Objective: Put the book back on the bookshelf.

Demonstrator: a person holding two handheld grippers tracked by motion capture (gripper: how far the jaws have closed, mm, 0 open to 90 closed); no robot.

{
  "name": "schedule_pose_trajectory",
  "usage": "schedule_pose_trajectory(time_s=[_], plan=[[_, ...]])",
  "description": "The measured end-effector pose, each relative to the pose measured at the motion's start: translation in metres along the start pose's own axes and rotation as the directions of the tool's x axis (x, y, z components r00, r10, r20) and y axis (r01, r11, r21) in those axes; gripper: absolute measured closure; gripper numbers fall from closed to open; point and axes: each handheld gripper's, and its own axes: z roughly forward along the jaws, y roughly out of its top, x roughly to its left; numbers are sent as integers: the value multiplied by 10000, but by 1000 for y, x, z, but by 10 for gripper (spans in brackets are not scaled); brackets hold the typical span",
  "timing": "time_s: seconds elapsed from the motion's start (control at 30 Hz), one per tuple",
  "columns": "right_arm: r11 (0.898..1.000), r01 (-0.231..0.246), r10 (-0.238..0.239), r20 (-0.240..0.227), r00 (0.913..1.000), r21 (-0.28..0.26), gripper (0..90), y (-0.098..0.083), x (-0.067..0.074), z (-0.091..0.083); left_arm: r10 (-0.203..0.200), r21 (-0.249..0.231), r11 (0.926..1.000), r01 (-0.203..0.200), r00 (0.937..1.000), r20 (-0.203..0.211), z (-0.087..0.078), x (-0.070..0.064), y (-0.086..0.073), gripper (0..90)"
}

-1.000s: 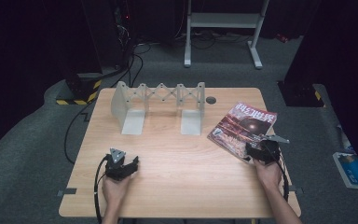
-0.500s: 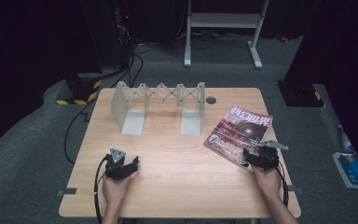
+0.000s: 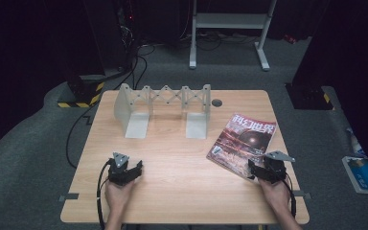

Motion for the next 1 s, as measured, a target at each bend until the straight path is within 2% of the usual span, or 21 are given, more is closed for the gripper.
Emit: schedule_pose_trajectory(time_s=[0.2,0.3,0.4,0.53,0.67,0.97,1.0], plan=[[10000,70,-69,-204,9998,58,310,-6,4,-7,2,-1,10000,-2,10000,1,0,0,0,324],[10000,17,-17,-416,9991,5,310,-11,5,-12,6,-4,10000,-6,10000,-4,0,0,0,324],[9997,205,-198,-682,9975,100,310,-17,8,-20,9,-3,10000,-9,10000,0,0,0,0,323],[9996,223,-207,-872,9960,170,312,-22,11,-26,4,-6,10000,-4,10000,0,0,0,0,323],[9997,259,-254,-1114,9935,34,317,-30,13,-33,-12,-1,10000,12,10000,4,0,0,0,323],[9980,628,-625,-1403,9881,-28,327,-43,19,-48,-30,-8,10000,30,10000,-2,0,-1,0,322],[9968,804,-793,-1488,9857,14,328,-45,19,-51,-29,-17,10000,29,10000,-15,0,-1,0,323]])
